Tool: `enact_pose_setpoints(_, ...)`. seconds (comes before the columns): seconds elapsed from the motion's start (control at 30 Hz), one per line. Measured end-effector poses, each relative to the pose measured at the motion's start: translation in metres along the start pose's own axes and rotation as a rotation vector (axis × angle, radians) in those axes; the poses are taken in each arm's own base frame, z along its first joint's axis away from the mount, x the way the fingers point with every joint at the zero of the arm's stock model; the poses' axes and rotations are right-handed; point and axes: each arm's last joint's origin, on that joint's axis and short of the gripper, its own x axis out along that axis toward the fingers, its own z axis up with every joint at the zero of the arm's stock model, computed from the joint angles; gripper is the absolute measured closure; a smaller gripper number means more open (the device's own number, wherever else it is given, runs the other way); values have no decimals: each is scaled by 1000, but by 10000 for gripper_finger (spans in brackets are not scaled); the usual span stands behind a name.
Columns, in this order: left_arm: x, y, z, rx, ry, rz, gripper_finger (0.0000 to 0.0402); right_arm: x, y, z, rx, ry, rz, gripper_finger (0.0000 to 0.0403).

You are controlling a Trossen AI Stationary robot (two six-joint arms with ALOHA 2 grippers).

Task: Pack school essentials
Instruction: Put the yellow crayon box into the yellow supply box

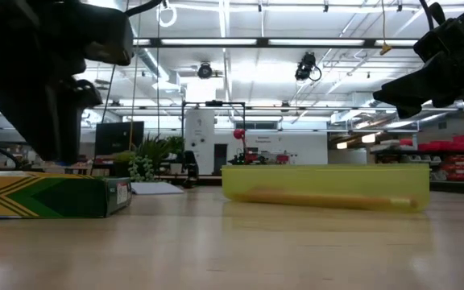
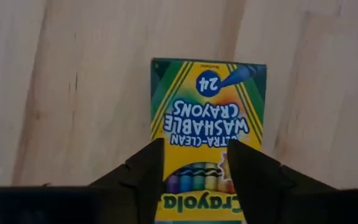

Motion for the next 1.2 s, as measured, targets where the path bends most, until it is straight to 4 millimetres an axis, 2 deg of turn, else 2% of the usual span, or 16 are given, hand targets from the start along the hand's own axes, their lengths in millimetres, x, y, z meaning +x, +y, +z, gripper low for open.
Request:
enact_pose_setpoints(0.5,3,-2,-3,-91,102,-79,13,0,0,0,0,0,0,272)
enact_pose_setpoints(0.83,8,-1,-3,-31,106,-66,4,0,0,0,0,0,0,272)
enact_pose_setpoints(1.2,-6,-8,11,95,31,-11,12,0,0,0,0,0,0,272)
